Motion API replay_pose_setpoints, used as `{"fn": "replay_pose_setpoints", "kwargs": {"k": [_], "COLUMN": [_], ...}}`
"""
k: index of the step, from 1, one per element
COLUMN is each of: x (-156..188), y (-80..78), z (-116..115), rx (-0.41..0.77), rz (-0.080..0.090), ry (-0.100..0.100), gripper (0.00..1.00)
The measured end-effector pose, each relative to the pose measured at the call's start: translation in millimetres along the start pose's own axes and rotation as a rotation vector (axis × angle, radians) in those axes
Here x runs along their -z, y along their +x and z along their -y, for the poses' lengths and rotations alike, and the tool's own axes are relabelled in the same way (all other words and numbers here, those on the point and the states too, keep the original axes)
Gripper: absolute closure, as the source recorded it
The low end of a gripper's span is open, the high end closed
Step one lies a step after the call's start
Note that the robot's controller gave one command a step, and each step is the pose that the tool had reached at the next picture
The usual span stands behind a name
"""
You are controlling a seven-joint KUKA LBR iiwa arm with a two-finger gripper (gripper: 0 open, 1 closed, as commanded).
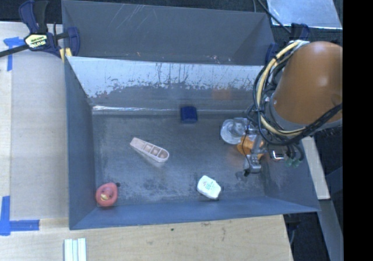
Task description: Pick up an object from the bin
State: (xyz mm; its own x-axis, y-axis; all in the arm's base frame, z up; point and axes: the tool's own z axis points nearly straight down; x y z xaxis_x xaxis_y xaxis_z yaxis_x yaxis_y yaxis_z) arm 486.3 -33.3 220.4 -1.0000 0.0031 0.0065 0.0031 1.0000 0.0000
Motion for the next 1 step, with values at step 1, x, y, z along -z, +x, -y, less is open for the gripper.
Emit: {"fn": "replay_pose_setpoints", "kwargs": {"k": [1], "x": [4.4], "y": [-1.6], "z": [-0.1], "rx": [0.002], "rz": [0.009], "ry": [0.0], "gripper": [0.0]}}
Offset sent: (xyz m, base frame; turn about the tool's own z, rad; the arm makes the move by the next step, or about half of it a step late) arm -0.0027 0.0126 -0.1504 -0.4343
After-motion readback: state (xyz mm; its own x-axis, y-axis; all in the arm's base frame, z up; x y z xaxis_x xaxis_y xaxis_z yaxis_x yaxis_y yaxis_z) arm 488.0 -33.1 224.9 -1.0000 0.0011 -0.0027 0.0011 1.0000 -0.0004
